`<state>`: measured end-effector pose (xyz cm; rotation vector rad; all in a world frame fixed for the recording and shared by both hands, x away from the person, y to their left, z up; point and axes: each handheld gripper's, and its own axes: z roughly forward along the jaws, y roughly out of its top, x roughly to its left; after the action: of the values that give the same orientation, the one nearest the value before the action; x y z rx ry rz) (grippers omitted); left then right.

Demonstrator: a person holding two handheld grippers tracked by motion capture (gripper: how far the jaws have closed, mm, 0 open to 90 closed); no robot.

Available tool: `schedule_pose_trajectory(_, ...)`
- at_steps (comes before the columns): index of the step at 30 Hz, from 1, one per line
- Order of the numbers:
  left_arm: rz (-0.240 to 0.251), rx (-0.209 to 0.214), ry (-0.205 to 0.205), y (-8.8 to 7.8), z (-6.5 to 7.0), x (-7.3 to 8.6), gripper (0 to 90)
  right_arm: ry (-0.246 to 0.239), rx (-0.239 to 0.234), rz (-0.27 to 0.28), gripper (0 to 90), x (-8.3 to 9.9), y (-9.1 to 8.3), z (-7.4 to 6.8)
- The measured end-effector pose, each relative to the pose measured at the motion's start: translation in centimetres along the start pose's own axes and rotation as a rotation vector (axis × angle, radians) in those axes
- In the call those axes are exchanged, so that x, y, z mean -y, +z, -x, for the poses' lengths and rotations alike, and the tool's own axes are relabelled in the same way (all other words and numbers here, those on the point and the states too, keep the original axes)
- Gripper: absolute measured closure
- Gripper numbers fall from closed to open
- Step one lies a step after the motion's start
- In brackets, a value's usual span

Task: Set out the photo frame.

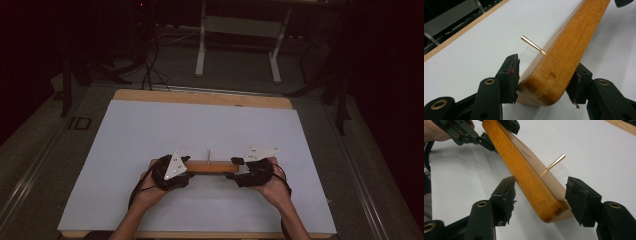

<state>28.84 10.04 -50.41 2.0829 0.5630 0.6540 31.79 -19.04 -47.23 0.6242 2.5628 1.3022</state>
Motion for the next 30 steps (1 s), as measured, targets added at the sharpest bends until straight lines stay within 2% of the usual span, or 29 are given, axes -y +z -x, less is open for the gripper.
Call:
schedule_pose_trajectory(9, 0.004, 0.007, -0.008, 0.1, -0.2, 0.1, 49.4, -0.019, 0.021, 0.007, 38.2, 0.7, 0.4, 0.2)
schedule_pose_trajectory(16, 0.003, 0.006, -0.016, 0.2, -0.3, 0.1, 49.1, -0.005, 0.048, -0.001, 37.7, 1.3, 0.8, 0.8)
schedule_pose_trajectory(23, 0.009, 0.007, -0.028, 0.3, -0.4, 0.2, 48.7, 0.019, 0.06, -0.005, 42.8, 1.9, 1.1, 1.5)
schedule_pose_trajectory(30, -0.004, 0.003, -0.046, 0.6, -0.7, 0.4, 48.6, 0.012, 0.068, -0.002, 45.5, 1.9, 1.0, 1.5)
